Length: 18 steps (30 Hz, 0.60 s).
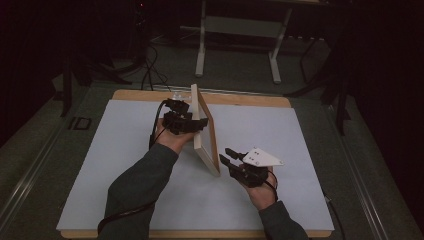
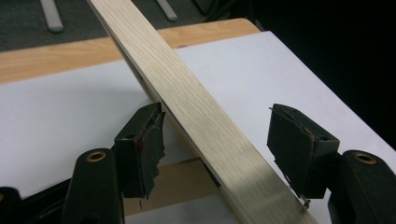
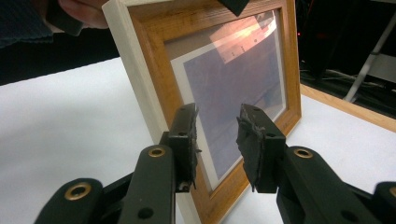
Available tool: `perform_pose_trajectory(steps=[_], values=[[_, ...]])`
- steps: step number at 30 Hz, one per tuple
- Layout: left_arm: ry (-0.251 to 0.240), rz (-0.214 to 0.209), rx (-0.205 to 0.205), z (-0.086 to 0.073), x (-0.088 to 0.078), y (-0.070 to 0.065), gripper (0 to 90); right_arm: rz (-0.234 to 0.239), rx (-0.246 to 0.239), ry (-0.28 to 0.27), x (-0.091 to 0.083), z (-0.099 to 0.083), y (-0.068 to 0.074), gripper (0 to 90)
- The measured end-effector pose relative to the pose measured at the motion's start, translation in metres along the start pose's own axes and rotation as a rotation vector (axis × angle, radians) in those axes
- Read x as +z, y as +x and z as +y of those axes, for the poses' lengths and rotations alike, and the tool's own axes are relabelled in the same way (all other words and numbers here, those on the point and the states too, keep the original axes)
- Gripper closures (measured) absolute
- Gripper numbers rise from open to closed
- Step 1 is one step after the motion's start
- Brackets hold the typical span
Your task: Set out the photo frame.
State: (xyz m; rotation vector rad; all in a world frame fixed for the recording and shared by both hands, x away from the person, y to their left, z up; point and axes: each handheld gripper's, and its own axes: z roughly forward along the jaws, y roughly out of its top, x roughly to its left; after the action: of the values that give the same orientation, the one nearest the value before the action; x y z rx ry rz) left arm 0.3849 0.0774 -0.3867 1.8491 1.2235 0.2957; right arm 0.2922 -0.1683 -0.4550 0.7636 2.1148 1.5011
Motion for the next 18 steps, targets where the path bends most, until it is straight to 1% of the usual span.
perform_pose_trajectory(steps=[3, 7, 11, 14, 18], values=[[0.014, -0.007, 0.001, -0.0013, 0.0020, 0.0002, 38.3, 0.000, 0.003, 0.001, -0.0007, -0.0001, -0.0004, 66.3], [0.021, -0.014, -0.004, -0.0012, 0.0018, 0.0009, 38.6, -0.001, 0.005, -0.003, -0.0016, -0.0005, -0.0018, 66.1], [0.029, -0.013, -0.006, -0.0011, 0.0015, 0.0005, 40.0, 0.001, 0.006, -0.005, -0.0021, 0.0000, -0.0018, 65.5], [0.030, -0.026, -0.024, -0.0032, 0.0010, 0.0012, 41.1, 0.002, 0.007, -0.006, -0.0022, -0.0001, -0.0018, 65.5], [0.040, -0.026, -0.031, -0.0039, 0.0000, 0.0000, 41.9, -0.002, 0.008, -0.006, -0.0026, -0.0002, -0.0021, 65.5]])
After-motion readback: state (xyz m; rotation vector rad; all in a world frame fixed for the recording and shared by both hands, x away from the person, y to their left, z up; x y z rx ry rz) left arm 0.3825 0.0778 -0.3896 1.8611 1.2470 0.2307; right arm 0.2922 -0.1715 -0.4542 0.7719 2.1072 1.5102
